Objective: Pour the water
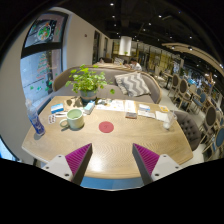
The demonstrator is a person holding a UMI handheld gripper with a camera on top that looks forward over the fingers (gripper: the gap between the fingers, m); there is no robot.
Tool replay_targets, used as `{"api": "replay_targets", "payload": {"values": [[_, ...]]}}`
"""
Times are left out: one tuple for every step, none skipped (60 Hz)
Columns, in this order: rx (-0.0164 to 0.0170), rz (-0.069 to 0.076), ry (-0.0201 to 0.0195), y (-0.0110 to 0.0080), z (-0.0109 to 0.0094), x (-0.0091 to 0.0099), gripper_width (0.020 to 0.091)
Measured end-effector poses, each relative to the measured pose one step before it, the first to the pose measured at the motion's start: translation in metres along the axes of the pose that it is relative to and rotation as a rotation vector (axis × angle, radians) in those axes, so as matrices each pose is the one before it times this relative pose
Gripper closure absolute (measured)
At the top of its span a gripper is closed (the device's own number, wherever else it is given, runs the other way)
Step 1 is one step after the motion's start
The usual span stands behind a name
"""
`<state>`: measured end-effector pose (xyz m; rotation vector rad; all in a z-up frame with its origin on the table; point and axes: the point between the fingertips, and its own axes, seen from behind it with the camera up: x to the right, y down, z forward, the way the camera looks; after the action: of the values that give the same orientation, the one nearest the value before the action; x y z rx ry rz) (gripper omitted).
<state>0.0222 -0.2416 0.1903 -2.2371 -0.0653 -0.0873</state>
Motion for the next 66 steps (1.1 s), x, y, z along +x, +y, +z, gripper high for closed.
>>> {"api": "replay_targets", "payload": {"values": [[-0.00026,-0.0009,0.00284,0.00006,0.00007,0.0004,0.0258],[0.00047,0.0005,0.00277,0.00039,0.0021,-0.00115,0.0259],[-0.00153,0.0008,0.00227,0.00031,-0.00017,-0.00119,0.0257],[-0.00155,0.0013,0.00253,0.0002,0.00004,-0.0024,0.0259],[-0.00094,0.0016,0.00195,0.00028,0.00047,-0.0029,0.026],[-0.0011,0.0015,0.00181,0.00039,0.00115,-0.00343,0.0258],[-0.00188,0.0013,0.00225,0.00074,0.00119,-0.00345,0.0258],[-0.00444,-0.0006,0.0008,0.00165,-0.00204,0.00188,0.0257],[-0.00279,0.001,0.00408,0.00071,0.0046,-0.00783,0.0258],[-0.00298,-0.0001,0.00262,0.00157,0.00103,-0.00428,0.0258],[-0.00277,0.0001,0.00225,0.00158,0.00058,-0.00438,0.0257],[-0.00223,0.0003,0.00163,0.00136,0.00039,-0.0044,0.0257],[-0.00253,0.0007,0.00088,0.00175,0.00051,-0.00429,0.0258],[-0.00341,0.001,-0.00017,0.00222,0.00005,-0.00471,0.0258],[-0.0043,0.0013,-0.00172,0.0028,-0.00048,-0.00536,0.0258],[-0.00376,0.0014,-0.00383,0.00284,-0.00046,-0.00596,0.0256],[-0.00298,0.0016,-0.00415,0.00278,-0.00065,-0.00634,0.0257],[-0.00184,0.0013,-0.00529,0.00265,-0.00092,-0.00695,0.0257],[-0.00173,0.0008,-0.00688,0.00282,-0.00095,-0.00713,0.0257],[-0.00196,0.0009,-0.00791,0.0027,-0.00173,-0.00752,0.0256],[-0.00247,-0.0001,-0.00821,0.00325,-0.00044,-0.00832,0.0257],[-0.0027,-0.0002,-0.00937,0.00324,-0.00014,-0.00881,0.0257],[-0.00234,-0.0003,-0.00986,0.00326,-0.0001,-0.00963,0.0256],[-0.00186,-0.0002,-0.01065,0.00302,0.00056,-0.00999,0.0258],[-0.00137,-0.0004,-0.01096,0.00304,0.00071,-0.01053,0.0257],[-0.00061,-0.0006,-0.01135,0.00271,0.00101,-0.01079,0.0257],[0.00021,-0.0007,-0.01168,0.00243,0.00145,-0.011,0.0258],[0.00032,-0.0006,-0.01206,0.00198,0.00188,-0.01105,0.0258],[0.00038,-0.0005,-0.01262,0.00154,0.00208,-0.01126,0.0256],[0.00118,0.0,-0.01319,0.00131,0.00231,-0.01156,0.0255],[0.00192,0.0007,-0.01409,0.00102,0.00289,-0.01199,0.0256],[0.00246,0.0014,-0.01465,0.00065,0.00307,-0.01245,0.0256],[0.00303,0.0018,-0.01557,0.00012,0.00342,-0.01267,0.0256],[0.00402,0.0027,-0.01558,-0.00049,0.0037,-0.01282,0.0257],[0.00489,0.0024,-0.0155,-0.00093,0.00396,-0.01217,0.0258],[0.00588,0.0026,-0.01548,-0.00146,0.00454,-0.01207,0.0257],[0.00618,0.0026,-0.01513,-0.00162,0.00501,-0.01151,0.0256],[0.00683,0.0017,-0.0149,-0.00185,0.00505,-0.01157,0.0257],[0.00728,0.0006,-0.01497,-0.00184,0.00544,-0.0114,0.0256],[0.00795,-0.0003,-0.0153,-0.00244,0.00551,-0.01119,0.0257],[0.00902,-0.0015,-0.01458,-0.00285,0.00614,-0.01068,0.0256],[0.01,-0.0015,-0.01322,-0.00289,0.00637,-0.0102,0.0255],[0.01079,-0.0018,-0.01096,-0.0036,0.00662,-0.00915,0.0254],[0.01158,-0.0025,-0.00842,-0.00364,0.00677,-0.00817,0.0254],[0.01184,-0.0023,-0.00626,-0.00379,0.00708,-0.00717,0.0254],[0.01122,-0.0017,-0.00514,-0.00373,0.00724,-0.00686,0.0254],[0.0102,-0.0008,-0.00345,-0.00313,0.00702,-0.00609,0.0252],[0.00896,0.0005,-0.00208,-0.00302,0.00773,-0.00573,0.0251],[0.00932,0.0017,-0.0015,-0.00293,0.00784,-0.00535,0.0251],[0.00978,0.0031,-0.00156,-0.00325,0.00791,-0.00516,0.0249],[0.00953,0.0037,-0.00181,-0.00313,0.00801,-0.00487,0.0251],[0.00773,0.0038,-0.00159,-0.00226,0.00817,-0.00438,0.0248],[0.00569,0.0031,-0.00099,-0.00168,0.00786,-0.00403,0.0252],[0.0052,0.0022,-0.00058,-0.00184,0.00763,-0.00343,0.0255],[0.00579,0.0022,0.00055,-0.00223,0.00738,-0.00313,0.0258],[0.00626,0.0019,0.00253,-0.00229,0.0073,-0.00238,0.0258],[0.00582,0.0015,0.00371,-0.00192,0.00711,-0.00168,0.0262],[0.00429,0.0012,0.00497,-0.00189,0.00823,-0.00094,0.0263],[0.00406,-0.0007,0.0054,-0.00143,0.00704,-0.00053,0.0267],[0.00416,-0.0022,0.00654,-0.0012,0.00682,-0.00042,0.0268],[0.00413,-0.0024,0.00668,-0.00115,0.00654,-0.00017,0.0273],[0.00447,-0.0034,0.00707,-0.00073,0.00517,0.00011,0.028],[0.00418,-0.0033,0.00791,-0.00069,0.00592,0.00086,0.029],[0.00352,-0.0037,0.00799,-0.00052,0.00562,0.00082,0.0297],[-0.00045,-0.0022,0.00469,-0.00265,0.00646,0.00255,0.0304],[0.00257,-0.0031,0.00609,0.00311,0.00319,-0.00109,0.0319]]}}
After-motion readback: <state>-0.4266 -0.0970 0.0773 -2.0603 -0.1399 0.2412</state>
